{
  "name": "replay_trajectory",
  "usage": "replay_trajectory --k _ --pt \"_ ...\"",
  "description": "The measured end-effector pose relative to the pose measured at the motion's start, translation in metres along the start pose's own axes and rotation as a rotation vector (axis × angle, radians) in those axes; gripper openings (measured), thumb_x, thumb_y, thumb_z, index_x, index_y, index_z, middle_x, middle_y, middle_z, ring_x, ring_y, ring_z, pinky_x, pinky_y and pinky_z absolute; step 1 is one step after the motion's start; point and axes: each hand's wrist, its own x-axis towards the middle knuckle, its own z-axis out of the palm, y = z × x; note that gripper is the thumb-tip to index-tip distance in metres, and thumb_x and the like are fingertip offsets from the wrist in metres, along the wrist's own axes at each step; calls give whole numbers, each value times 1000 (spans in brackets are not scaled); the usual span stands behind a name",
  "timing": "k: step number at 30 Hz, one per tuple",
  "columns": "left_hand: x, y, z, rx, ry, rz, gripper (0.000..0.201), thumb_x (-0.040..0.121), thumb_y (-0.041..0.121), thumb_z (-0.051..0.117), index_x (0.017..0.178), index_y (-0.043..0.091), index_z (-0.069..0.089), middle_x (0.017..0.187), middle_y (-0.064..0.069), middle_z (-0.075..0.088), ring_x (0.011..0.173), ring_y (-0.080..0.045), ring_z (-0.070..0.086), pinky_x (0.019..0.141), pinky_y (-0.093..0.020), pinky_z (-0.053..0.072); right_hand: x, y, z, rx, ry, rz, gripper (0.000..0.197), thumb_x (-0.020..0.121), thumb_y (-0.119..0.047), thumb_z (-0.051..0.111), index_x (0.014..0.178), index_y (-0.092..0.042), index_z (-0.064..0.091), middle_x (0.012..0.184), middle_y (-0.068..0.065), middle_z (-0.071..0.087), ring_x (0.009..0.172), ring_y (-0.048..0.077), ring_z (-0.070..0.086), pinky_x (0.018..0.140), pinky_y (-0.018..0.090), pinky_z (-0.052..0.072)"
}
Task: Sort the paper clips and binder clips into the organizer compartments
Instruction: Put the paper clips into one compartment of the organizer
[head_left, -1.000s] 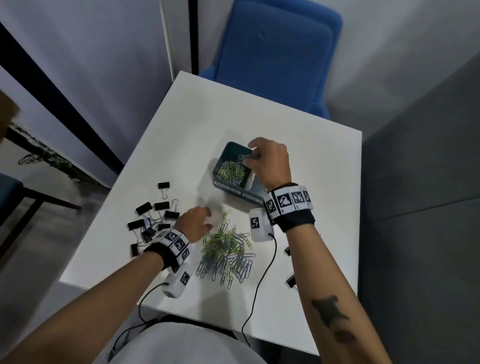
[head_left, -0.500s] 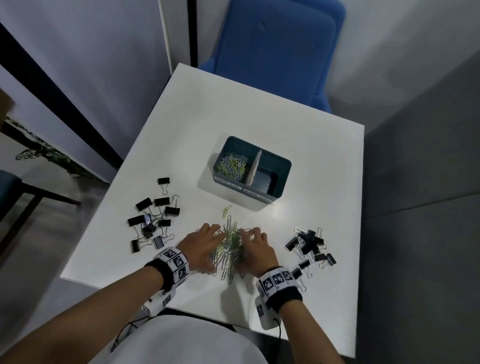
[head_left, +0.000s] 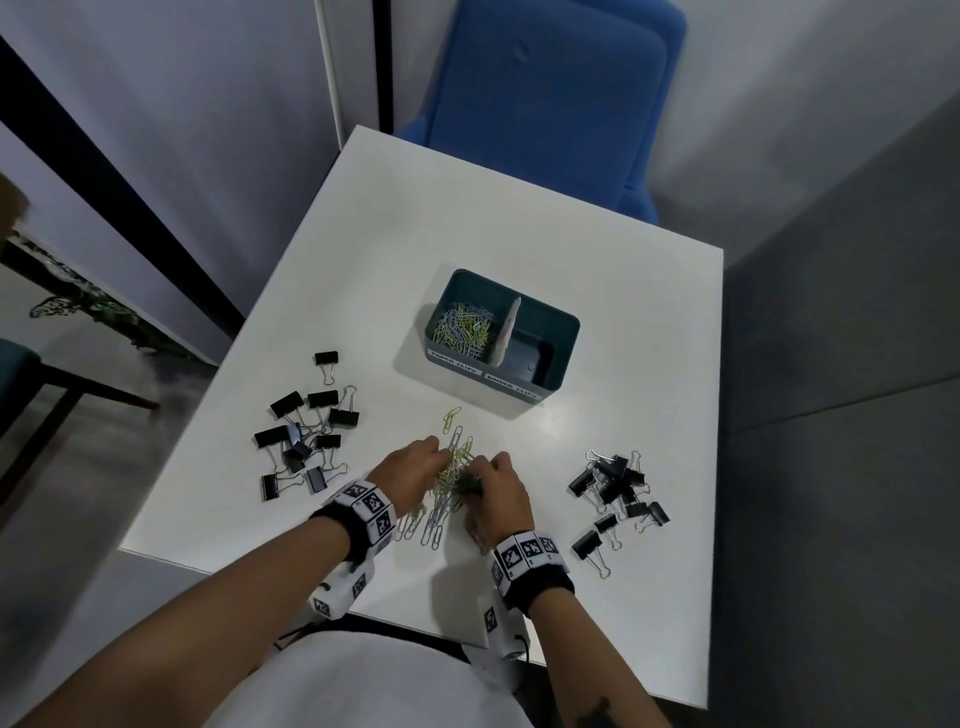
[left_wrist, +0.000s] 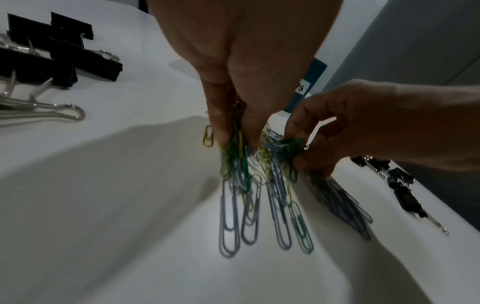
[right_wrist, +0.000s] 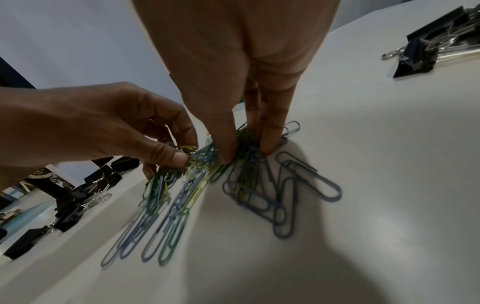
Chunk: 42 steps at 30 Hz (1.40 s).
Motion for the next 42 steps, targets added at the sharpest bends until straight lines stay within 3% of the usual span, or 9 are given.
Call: replay_trajectory --k 9,14,17,22,27,31,35,39,42 --pt "5 3 -33 -245 121 -59 13 85 5 62 76 12 57 78 3 54 69 -15 52 63 -26 38 -1 12 -8 5 14 41 29 82 -4 58 92 -23 77 91 2 69 83 21 63 71 25 48" --pt "15 12 -79 -346 287 24 10 87 8 65 79 14 62 80 6 57 70 -9 56 65 -20 45 -11 15 -23 53 72 33 17 79 -9 66 85 -20 78 86 -1 73 76 13 63 62 8 35" --pt "31 20 -117 -350 428 77 5 87 7 63 83 11 63 84 5 59 74 -7 57 69 -16 47 -19 13 -36 108 142 23 17 75 -4 69 80 -18 78 82 -2 74 73 11 65 60 3 36" --pt "73 27 -161 -340 610 53 5 84 7 68 85 10 64 84 0 61 75 -14 58 70 -26 50 -23 -9 -70 143 232 -83 21 72 4 67 71 -14 77 74 2 73 67 15 65 68 29 55" --pt "84 19 -157 -368 549 0 22 82 19 73 102 14 66 97 0 69 85 -16 63 77 -32 53 1 -37 -114 257 330 -146 19 77 0 74 87 -15 78 90 -1 75 78 9 67 81 25 56" --pt "55 7 -123 -319 600 -69 8 88 25 66 91 18 68 86 7 68 73 -10 61 64 -27 51 38 -65 -155 244 423 -244 14 75 1 75 81 -12 77 82 2 74 74 13 67 75 28 57" --pt "24 -5 -71 -304 412 -133 9 90 24 62 86 17 67 82 5 67 70 -11 62 65 -31 55 86 -82 -174 243 476 -240 15 74 3 73 79 -11 74 77 3 73 73 18 67 74 37 58" --pt "10 -13 -36 -218 231 -216 19 89 30 63 103 17 66 104 -2 67 93 -19 62 75 -34 52 101 -81 -179 229 421 -245 26 77 -9 77 102 -14 73 81 -2 67 75 12 62 77 29 55" --pt "11 -11 -27 -123 81 -270 38 91 36 57 124 18 54 124 -3 55 116 -23 46 83 -37 47 91 -68 -170 249 392 -261 18 79 -12 77 97 -14 74 83 -5 68 74 9 63 76 28 56"
